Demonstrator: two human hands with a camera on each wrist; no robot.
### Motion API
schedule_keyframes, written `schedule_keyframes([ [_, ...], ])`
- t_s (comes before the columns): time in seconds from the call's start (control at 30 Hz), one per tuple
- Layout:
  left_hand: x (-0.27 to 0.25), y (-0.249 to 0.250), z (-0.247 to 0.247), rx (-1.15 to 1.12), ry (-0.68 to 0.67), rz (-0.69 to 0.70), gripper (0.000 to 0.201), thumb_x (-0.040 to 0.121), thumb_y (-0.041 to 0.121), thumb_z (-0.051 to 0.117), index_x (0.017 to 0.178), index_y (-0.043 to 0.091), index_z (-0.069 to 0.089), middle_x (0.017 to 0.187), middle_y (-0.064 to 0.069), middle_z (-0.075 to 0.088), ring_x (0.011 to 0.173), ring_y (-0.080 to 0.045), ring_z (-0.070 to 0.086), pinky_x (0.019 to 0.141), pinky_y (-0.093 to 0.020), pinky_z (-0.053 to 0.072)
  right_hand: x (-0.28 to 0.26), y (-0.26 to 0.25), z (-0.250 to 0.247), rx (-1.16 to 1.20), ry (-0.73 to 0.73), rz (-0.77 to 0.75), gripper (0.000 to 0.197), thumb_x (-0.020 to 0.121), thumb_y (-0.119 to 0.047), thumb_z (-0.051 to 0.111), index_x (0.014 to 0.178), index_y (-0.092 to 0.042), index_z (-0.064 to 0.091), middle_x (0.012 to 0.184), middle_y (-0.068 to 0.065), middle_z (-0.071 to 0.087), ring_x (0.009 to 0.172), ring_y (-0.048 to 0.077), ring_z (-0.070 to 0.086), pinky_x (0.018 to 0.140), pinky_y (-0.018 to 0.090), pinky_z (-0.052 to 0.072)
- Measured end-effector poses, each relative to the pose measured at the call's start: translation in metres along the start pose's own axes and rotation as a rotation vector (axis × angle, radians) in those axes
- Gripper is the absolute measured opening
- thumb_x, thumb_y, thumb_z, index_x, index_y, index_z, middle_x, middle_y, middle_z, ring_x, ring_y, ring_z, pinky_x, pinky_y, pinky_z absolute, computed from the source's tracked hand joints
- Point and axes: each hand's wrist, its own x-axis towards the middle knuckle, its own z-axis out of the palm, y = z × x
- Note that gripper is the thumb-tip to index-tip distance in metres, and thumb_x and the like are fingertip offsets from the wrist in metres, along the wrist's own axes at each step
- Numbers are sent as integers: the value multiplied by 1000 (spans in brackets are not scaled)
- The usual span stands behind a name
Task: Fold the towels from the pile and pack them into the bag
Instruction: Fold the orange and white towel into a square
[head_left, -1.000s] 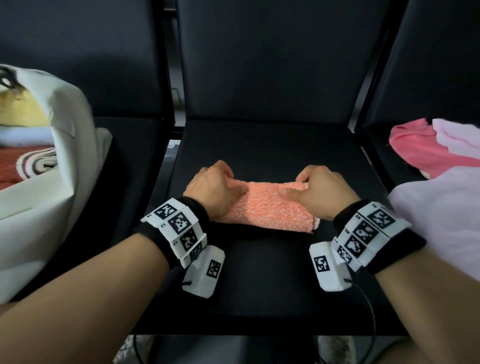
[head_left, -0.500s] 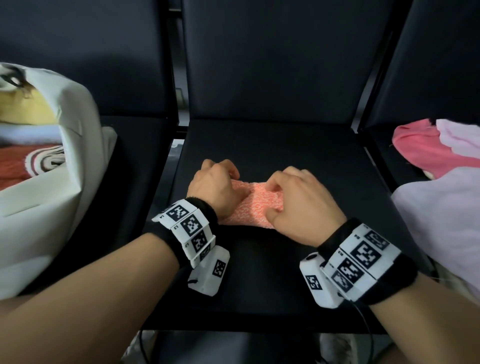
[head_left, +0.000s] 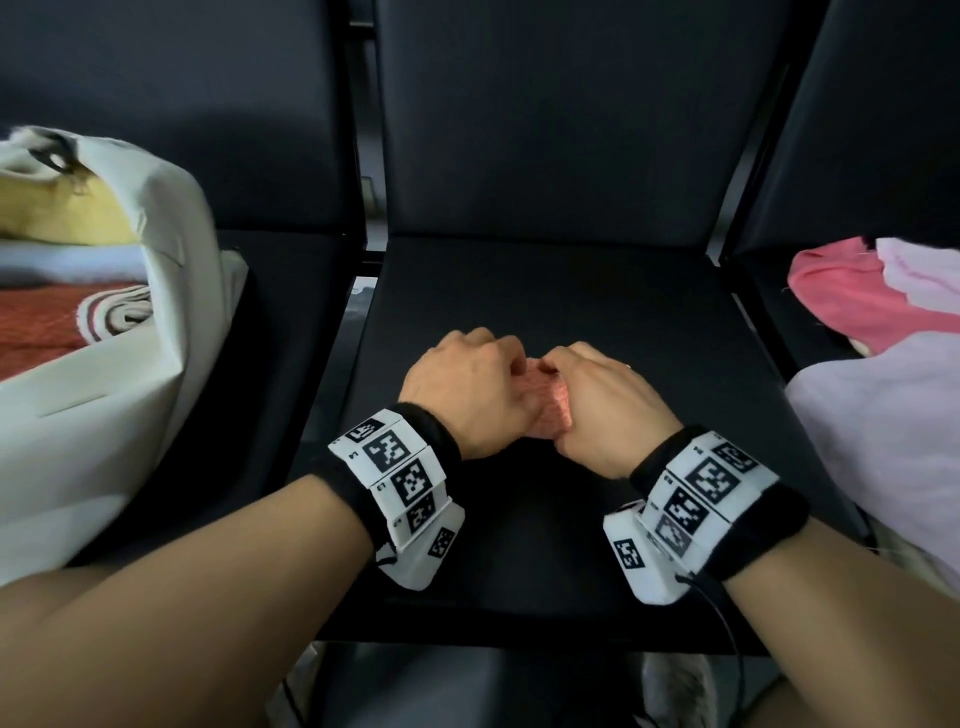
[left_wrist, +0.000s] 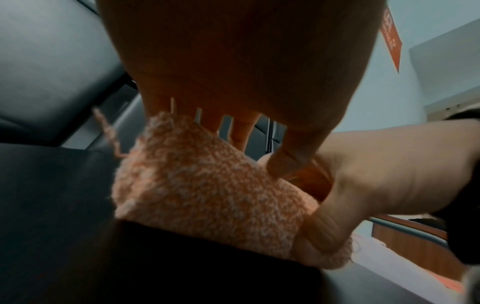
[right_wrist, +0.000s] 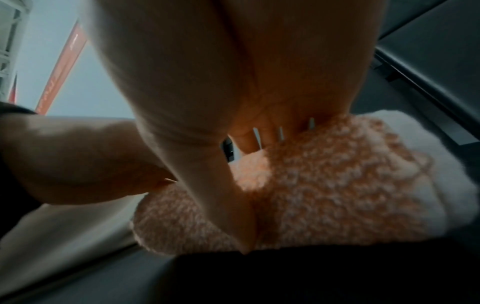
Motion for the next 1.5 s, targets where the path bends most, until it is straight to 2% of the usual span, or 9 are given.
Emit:
schedule_keyframes([
  [0.1, 0, -2, -2, 43, -102, 4, 63, 82, 56, 66, 138, 31, 48, 131, 4, 52, 124, -21, 49, 96, -36, 44, 5, 0, 3, -30, 4, 10, 66, 81, -10, 70, 141, -22, 45, 130, -4, 49, 114, 21, 58, 85, 26, 39],
  [0.2, 2, -6, 0, 117, -153, 50, 71, 79, 40, 75, 141, 33, 41, 135, 5, 46, 123, -21, 48, 93, -34, 43, 8, -1, 4, -64, 16, 14, 57, 82, -13, 69, 135, -21, 48, 120, -3, 52, 108, 21, 59, 83, 28, 41],
  [0.43, 5, -7, -5, 185, -73, 55, 46, 89, 23, 64, 133, 29, 50, 125, 1, 58, 114, -24, 59, 95, -39, 47, 10, 3, -2, -3, -2, 38, 39, 85, -27, 67, 123, -24, 55, 108, -2, 65, 97, 25, 63, 79, 38, 52],
  [0.53, 3, -3, -10, 170, -76, 40, 40, 87, 24, 61, 126, 28, 54, 117, 0, 63, 108, -26, 62, 85, -36, 45, 6, 2, -6, 26, -3, 56, 47, 80, -43, 71, 122, -30, 56, 106, -2, 67, 96, 26, 64, 78, 40, 55],
  [0.73, -2, -2, -17, 131, -100, -25, 36, 83, 25, 63, 118, 31, 58, 110, -3, 66, 102, -33, 65, 74, -37, 43, -8, -1, -10, 37, 27, 4, 51, 76, -45, 73, 122, -29, 57, 105, -7, 67, 93, 18, 64, 76, 36, 55],
  [0.9, -14, -7, -24, 143, -102, -18, 36, 83, 24, 62, 118, 34, 58, 106, 0, 66, 102, -30, 64, 74, -37, 42, -21, -6, -12, 72, 30, -43, 79, 60, -79, 57, 123, -31, 57, 105, -11, 65, 94, 14, 63, 79, 39, 56],
  [1.17, -54, -33, -48, 139, -13, -38, 39, 82, 23, 61, 118, 39, 58, 113, 1, 67, 104, -31, 64, 74, -36, 40, -37, -36, 8, 62, 112, -160, 45, 85, -50, 69, 121, -28, 54, 96, -7, 64, 86, 17, 62, 74, 39, 54],
  [1.3, -72, -53, -65, 119, 112, -45, 43, 81, 20, 62, 118, 40, 58, 117, 3, 65, 107, -32, 64, 76, -39, 46, -37, -64, 7, 66, 202, -236, 37, 88, -43, 68, 119, -26, 56, 92, -6, 65, 79, 19, 63, 71, 42, 54],
  [1.5, -110, -97, -92, 62, 320, -99, 44, 80, 17, 64, 119, 36, 60, 116, 6, 63, 106, -30, 63, 81, -43, 51, -31, -126, -7, 81, 291, -360, 41, 86, -38, 67, 124, -27, 58, 102, -7, 66, 85, 20, 66, 71, 40, 55],
])
